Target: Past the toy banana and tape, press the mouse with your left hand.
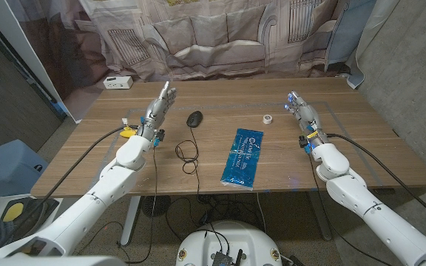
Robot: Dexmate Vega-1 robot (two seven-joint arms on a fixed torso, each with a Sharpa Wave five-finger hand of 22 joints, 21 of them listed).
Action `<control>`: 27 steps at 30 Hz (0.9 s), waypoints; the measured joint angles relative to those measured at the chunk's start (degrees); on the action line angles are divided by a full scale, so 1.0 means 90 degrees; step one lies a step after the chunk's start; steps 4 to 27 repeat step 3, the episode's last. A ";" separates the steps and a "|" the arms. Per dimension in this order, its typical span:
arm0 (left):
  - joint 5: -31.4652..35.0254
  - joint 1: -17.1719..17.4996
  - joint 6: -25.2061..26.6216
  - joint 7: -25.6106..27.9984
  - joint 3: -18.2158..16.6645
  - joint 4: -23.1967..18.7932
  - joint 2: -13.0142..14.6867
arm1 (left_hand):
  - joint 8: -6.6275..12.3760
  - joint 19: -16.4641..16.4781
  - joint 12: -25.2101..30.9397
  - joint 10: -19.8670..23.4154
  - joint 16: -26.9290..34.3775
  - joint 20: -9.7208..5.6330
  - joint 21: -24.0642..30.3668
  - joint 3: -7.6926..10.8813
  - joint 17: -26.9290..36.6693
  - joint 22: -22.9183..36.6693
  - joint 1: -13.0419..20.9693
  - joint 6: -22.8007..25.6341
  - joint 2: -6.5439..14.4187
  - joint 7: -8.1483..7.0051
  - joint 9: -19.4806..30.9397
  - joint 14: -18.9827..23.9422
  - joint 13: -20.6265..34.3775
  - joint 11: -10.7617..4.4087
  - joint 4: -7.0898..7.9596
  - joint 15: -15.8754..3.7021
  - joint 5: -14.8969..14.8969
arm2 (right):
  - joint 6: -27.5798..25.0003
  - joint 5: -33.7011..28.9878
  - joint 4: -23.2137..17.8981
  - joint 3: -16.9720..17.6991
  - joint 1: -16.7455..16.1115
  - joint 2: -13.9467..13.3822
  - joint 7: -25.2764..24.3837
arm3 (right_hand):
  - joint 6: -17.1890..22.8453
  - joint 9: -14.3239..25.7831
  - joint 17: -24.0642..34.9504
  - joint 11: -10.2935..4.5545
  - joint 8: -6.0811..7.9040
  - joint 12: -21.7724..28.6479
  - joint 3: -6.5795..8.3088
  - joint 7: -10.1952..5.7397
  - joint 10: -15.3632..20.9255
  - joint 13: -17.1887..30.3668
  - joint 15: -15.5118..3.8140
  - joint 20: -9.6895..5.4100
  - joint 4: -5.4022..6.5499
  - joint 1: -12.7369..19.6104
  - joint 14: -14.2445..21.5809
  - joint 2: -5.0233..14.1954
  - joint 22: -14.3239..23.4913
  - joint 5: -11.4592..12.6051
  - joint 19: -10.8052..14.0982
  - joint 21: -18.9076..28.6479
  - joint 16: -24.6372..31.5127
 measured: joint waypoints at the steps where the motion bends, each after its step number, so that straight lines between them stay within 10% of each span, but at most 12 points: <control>1: 0.0000 -0.0009 0.0000 0.0000 0.0001 0.0021 -0.0010 | 0.0000 0.0000 0.0000 0.0000 0.0000 0.0000 0.0000 -0.0008 0.0000 0.0002 0.0000 0.0000 0.0000 0.0000 0.0000 0.0000 0.0000 0.0000 -0.0008 0.0000 0.0000 | -0.0002 0.0004 0.0000 0.0000 0.0000 0.0000 0.0012 | 0.0000 0.0000 0.0000 0.0000 0.0000 0.0000 0.0000 0.0000 0.0000 0.0000 0.0000 0.0000 0.0000 0.0000 0.0000 0.0000 0.0000 0.0000 0.0000 0.0000 0.0000; 27: -0.0007 -0.0036 -0.0035 0.0005 0.0011 0.0072 -0.0032 | 0.0000 -0.0027 0.0000 0.0000 0.0000 0.0027 0.0000 -0.0008 0.0000 0.0015 0.0000 0.0000 0.0000 0.0000 0.0000 0.0000 0.0000 0.0000 -0.0008 0.0000 0.0000 | -0.0004 0.0014 0.0058 -0.0017 0.0050 0.0014 0.0033 | 0.0000 0.0000 0.0000 0.0000 0.0000 0.0000 0.0000 0.0000 0.0000 0.0000 0.0000 0.0000 0.0000 0.0000 0.0000 0.0000 0.0000 0.0000 0.0000 0.0000 0.0000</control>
